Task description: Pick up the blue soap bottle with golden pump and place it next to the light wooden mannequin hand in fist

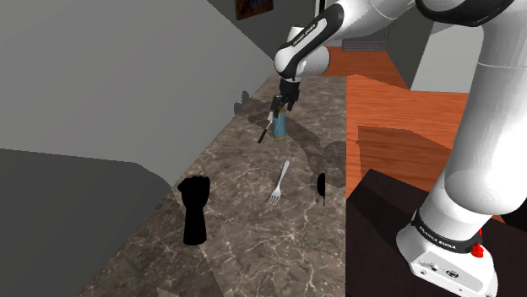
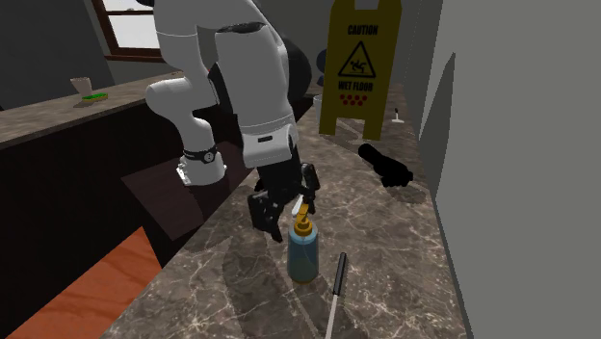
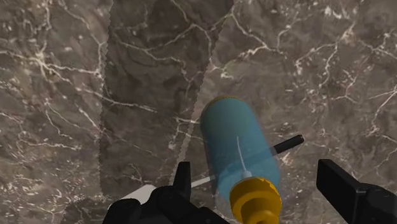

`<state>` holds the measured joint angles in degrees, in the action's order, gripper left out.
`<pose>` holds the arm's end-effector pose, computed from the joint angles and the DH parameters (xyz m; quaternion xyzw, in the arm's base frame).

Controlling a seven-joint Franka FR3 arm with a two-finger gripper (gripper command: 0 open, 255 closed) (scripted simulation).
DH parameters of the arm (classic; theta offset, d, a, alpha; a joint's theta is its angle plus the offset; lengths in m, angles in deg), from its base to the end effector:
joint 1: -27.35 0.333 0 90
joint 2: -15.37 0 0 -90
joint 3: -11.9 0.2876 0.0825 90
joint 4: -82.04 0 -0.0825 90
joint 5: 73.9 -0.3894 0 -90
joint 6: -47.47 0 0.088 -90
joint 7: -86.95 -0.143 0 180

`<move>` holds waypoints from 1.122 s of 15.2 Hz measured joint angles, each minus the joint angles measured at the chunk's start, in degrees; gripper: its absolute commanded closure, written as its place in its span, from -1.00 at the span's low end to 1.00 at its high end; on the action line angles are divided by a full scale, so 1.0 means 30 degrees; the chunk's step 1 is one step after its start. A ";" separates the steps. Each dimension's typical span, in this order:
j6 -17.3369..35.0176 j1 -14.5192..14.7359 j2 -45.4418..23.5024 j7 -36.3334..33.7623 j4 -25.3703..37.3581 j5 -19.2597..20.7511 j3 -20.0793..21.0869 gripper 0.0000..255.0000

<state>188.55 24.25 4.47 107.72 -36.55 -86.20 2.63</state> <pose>0.5908 -0.1243 0.2952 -0.9929 0.0003 -0.1157 0.0288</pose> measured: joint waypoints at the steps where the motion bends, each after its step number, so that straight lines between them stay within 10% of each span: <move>1: 0.0173 -0.0024 -0.0279 0.0084 0.0099 -0.0104 0.0029 -1.00; 9: 0.0688 -0.0034 -0.0750 0.0222 0.0049 -0.0316 0.0116 -1.00; 10: 0.0688 -0.0034 -0.0750 0.0222 0.0049 -0.0316 0.0116 1.00; 17: 0.0693 -0.0036 -0.0739 0.0225 0.0043 -0.0316 0.0115 1.00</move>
<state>190.63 24.15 2.25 108.39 -36.42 -87.15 2.98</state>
